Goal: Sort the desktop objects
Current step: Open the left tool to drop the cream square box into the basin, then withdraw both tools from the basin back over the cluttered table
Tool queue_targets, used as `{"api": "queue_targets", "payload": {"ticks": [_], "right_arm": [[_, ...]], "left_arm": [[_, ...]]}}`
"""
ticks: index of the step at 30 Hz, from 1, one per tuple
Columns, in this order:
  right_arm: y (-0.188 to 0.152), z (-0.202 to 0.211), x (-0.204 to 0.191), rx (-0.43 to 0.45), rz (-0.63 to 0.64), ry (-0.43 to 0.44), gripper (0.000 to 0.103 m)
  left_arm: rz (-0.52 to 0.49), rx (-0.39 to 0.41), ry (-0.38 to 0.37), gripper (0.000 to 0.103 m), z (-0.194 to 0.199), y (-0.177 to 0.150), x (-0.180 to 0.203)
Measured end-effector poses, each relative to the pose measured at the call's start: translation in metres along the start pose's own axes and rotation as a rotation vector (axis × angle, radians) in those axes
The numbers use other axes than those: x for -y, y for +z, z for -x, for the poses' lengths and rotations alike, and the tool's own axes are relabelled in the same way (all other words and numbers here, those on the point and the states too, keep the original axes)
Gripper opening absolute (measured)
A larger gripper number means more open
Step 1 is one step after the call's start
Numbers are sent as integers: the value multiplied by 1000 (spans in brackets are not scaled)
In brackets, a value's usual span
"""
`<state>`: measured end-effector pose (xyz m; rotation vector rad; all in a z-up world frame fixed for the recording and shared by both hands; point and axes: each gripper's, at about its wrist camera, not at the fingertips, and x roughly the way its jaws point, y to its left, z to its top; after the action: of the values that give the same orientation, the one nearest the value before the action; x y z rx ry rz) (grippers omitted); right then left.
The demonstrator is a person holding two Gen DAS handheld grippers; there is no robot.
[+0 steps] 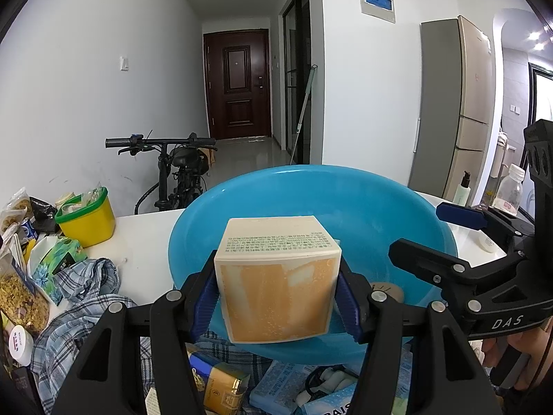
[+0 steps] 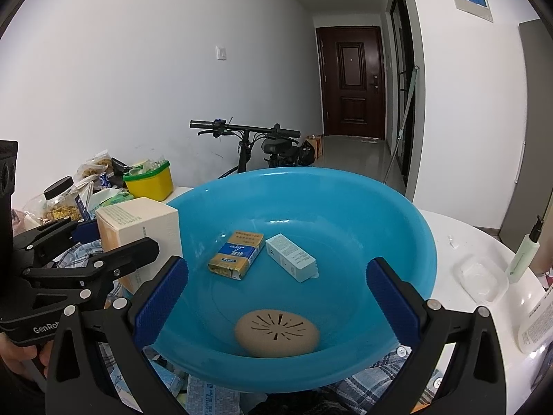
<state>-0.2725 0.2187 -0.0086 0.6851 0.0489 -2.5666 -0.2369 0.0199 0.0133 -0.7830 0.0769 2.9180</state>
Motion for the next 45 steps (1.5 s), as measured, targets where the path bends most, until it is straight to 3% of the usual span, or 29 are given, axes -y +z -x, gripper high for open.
{"api": "queue_targets", "payload": {"ticks": [18,23,27,45], "right_arm": [[1,1,-2,-1,2,0,103],[1,3,1,7,-9,3,103],[2,4,0,10,-9,0,103],[2,2,-1,7,-6,-2,103]], "left_arm": [[10,-4,5,62,-3,-3,-1],[4,13,109,103,-2,-2,-4],[39,7,77,103,-3,-1,-12],[31,-11,78,103,-5,-3,-13]]}}
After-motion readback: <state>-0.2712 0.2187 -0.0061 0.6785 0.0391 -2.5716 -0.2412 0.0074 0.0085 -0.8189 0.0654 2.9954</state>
